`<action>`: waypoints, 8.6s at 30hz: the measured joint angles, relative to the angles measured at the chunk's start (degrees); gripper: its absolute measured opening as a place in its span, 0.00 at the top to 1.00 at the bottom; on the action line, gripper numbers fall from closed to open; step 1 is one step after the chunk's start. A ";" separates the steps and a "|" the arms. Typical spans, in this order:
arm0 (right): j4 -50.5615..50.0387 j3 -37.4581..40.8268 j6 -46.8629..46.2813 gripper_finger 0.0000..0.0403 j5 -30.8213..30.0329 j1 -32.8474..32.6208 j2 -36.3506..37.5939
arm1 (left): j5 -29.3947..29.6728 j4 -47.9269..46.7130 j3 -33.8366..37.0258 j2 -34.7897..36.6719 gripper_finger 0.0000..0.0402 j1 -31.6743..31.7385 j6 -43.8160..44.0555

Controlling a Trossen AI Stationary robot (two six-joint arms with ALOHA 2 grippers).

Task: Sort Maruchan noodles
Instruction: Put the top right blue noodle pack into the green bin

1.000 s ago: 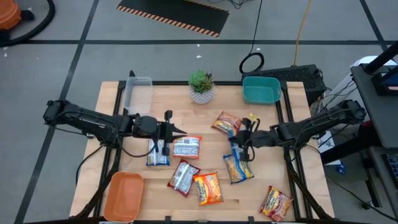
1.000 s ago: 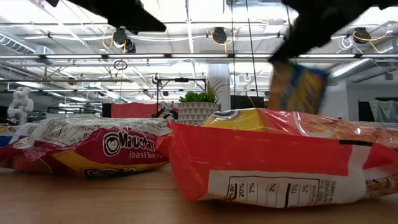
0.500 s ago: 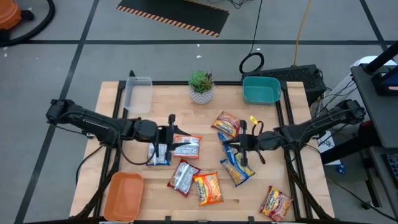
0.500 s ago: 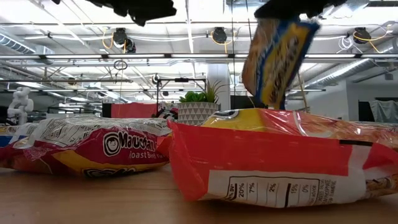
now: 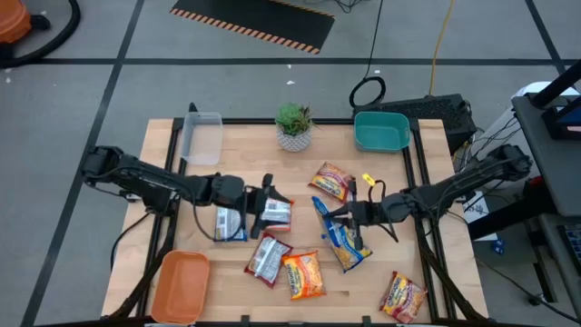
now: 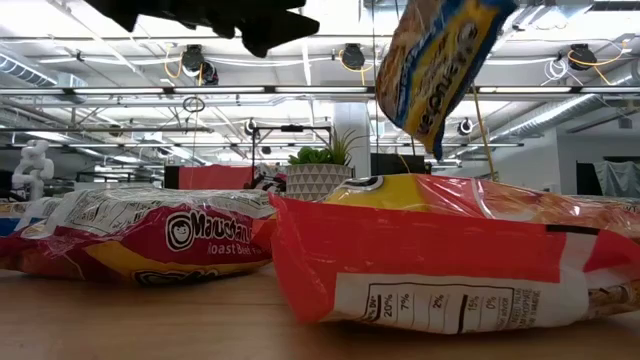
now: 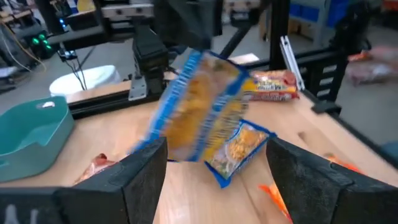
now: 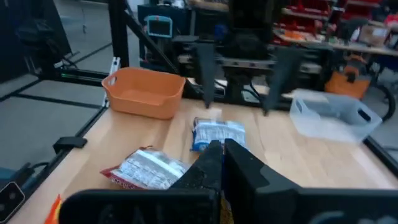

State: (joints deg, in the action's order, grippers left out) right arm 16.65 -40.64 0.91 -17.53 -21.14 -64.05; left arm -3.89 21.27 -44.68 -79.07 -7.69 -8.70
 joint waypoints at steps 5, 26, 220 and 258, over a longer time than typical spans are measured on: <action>6.61 -0.02 2.41 1.00 2.97 0.02 -2.92 | -1.90 1.55 -0.42 -2.32 0.30 2.75 2.35; 21.84 -0.02 5.21 1.00 8.72 2.80 -13.48 | -14.91 6.69 -0.29 -10.10 0.30 7.09 4.74; -55.11 -7.37 -17.79 0.82 -15.46 62.16 7.74 | 24.00 -24.29 -0.72 4.98 0.21 4.78 14.47; -58.42 -7.34 -24.92 0.73 -15.22 68.58 -2.10 | 21.69 -24.54 -0.72 4.94 0.21 0.02 13.58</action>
State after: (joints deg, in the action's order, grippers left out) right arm -41.77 -47.99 -24.01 -32.75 47.44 -66.15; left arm 17.81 -3.27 -45.41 -74.13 -7.67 4.87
